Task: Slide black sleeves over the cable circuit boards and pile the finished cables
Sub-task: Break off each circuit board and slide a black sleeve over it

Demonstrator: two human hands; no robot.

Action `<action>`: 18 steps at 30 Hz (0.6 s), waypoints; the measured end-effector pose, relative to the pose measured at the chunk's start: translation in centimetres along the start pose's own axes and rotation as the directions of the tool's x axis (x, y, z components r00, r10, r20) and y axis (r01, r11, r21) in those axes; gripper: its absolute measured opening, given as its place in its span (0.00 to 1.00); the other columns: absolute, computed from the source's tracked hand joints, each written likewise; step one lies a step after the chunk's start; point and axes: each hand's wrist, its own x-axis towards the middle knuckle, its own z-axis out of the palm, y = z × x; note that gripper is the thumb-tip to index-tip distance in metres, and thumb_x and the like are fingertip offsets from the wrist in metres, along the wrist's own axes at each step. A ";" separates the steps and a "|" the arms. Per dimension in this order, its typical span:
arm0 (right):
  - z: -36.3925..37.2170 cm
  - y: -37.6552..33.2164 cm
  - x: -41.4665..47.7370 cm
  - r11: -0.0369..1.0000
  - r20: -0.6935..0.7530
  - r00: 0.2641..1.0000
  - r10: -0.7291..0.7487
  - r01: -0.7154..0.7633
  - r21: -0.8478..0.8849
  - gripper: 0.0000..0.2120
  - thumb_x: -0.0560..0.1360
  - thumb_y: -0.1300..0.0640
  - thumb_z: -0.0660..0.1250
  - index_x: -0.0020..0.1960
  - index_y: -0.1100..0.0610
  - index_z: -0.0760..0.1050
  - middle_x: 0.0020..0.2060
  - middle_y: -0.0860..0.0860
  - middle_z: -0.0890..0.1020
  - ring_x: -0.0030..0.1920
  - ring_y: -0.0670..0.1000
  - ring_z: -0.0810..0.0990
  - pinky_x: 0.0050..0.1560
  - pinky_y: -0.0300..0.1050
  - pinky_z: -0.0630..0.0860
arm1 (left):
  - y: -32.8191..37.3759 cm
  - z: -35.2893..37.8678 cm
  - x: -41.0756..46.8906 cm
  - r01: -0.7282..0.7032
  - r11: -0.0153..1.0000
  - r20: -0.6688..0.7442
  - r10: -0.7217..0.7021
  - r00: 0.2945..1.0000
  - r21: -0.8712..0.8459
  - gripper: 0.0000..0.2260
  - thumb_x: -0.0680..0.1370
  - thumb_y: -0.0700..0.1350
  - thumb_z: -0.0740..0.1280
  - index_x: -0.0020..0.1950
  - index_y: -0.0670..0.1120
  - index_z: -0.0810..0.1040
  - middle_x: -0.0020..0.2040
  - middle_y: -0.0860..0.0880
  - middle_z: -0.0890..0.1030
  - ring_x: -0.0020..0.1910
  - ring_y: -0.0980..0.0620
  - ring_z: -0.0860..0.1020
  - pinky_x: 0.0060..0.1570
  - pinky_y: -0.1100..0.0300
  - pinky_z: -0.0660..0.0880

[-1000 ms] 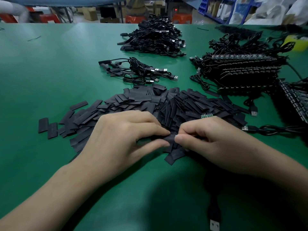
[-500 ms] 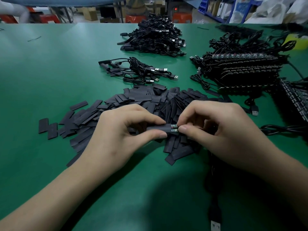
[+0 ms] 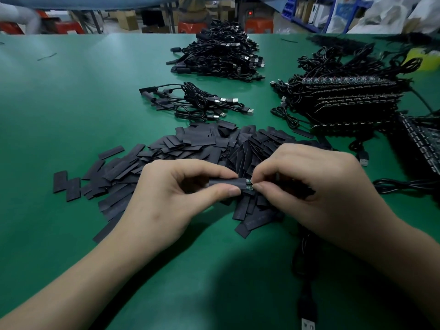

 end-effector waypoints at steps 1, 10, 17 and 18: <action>0.0 0.0 0.0 1.000 0.001 1.000 -0.003 0.003 0.000 0.02 0.78 0.60 0.71 0.49 0.54 0.81 0.42 0.47 0.80 0.42 0.49 0.79 0.42 0.46 0.75 | 0.1 0.0 0.0 0.012 1.000 0.002 -0.012 1.000 -0.025 0.10 0.67 0.52 0.78 0.48 0.55 0.88 0.39 0.51 0.87 0.37 0.51 0.84 0.42 0.53 0.80; -0.3 0.2 0.0 0.999 0.022 0.999 -0.039 0.040 -0.028 0.02 0.80 0.58 0.69 0.50 0.53 0.81 0.44 0.46 0.80 0.42 0.50 0.80 0.42 0.48 0.75 | 0.3 0.1 0.3 0.091 0.984 0.051 -0.084 0.995 -0.154 0.11 0.65 0.50 0.78 0.46 0.52 0.88 0.35 0.47 0.86 0.33 0.57 0.82 0.40 0.66 0.79; 0.6 -0.1 0.0 0.999 -0.041 0.999 0.031 -0.029 0.040 0.01 0.78 0.57 0.73 0.48 0.54 0.82 0.41 0.46 0.81 0.41 0.48 0.80 0.43 0.46 0.75 | 0.1 0.4 0.1 0.057 0.992 0.027 -0.055 0.998 -0.115 0.11 0.66 0.51 0.80 0.46 0.54 0.88 0.34 0.45 0.85 0.30 0.49 0.79 0.35 0.58 0.78; 0.6 -0.2 0.0 0.997 -0.055 0.997 0.052 -0.049 0.055 0.02 0.77 0.56 0.73 0.49 0.53 0.82 0.41 0.46 0.82 0.42 0.47 0.80 0.43 0.46 0.75 | 0.2 0.4 0.2 0.039 0.992 0.015 -0.037 0.999 -0.121 0.10 0.66 0.50 0.79 0.46 0.53 0.88 0.33 0.49 0.85 0.30 0.56 0.79 0.34 0.64 0.76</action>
